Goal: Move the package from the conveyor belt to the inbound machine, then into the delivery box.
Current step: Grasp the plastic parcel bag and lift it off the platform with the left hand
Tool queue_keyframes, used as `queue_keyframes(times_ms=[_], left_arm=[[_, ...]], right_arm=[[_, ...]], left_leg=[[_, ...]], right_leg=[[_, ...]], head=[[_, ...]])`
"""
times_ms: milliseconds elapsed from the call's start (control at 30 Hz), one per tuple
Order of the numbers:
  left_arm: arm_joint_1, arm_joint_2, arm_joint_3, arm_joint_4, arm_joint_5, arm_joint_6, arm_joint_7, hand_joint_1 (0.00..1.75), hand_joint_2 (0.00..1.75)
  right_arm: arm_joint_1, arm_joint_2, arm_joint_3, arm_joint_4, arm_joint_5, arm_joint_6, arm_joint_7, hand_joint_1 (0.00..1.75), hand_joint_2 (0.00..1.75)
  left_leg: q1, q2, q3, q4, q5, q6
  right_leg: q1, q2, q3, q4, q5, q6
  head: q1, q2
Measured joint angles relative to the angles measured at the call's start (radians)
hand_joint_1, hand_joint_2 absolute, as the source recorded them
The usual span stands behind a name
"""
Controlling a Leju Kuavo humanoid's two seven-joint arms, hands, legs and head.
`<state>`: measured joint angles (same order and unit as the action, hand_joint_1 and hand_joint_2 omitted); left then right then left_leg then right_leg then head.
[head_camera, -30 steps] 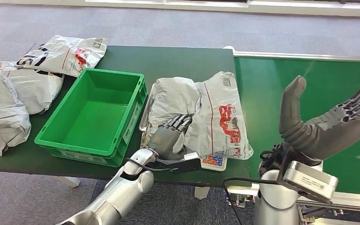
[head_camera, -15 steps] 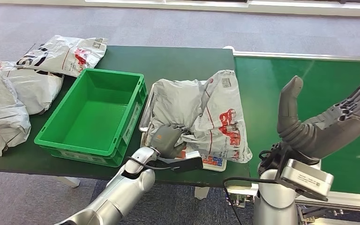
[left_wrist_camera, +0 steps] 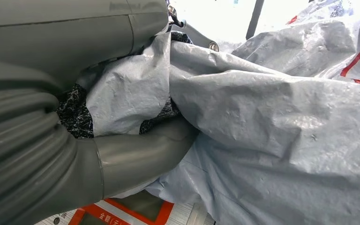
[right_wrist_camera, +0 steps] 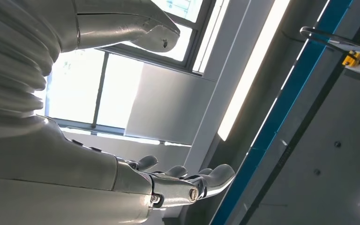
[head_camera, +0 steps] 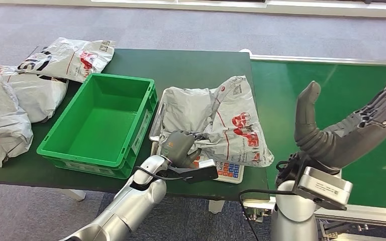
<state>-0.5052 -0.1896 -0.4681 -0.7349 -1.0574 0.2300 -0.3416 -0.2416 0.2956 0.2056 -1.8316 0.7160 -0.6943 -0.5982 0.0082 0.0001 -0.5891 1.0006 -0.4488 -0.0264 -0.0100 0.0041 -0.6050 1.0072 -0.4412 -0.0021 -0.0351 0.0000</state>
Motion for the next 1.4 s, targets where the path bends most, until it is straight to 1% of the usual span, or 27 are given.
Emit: queue_keyframes(times_ms=[1400], left_arm=[[0.009, 0.002, 0.002, -0.029, 0.025, 0.0, -0.008, 1.75, 1.75]], right_arm=[[-0.001, 0.0, 0.0, 0.008, 0.005, 0.0, 0.004, 0.0, 1.75]], left_leg=[[0.0, 0.0, 0.0, 0.0, 0.0, 0.0]], right_leg=[[0.0, 0.0, 0.0, 0.0, 0.0, 0.0]], head=[[0.0, 0.0]])
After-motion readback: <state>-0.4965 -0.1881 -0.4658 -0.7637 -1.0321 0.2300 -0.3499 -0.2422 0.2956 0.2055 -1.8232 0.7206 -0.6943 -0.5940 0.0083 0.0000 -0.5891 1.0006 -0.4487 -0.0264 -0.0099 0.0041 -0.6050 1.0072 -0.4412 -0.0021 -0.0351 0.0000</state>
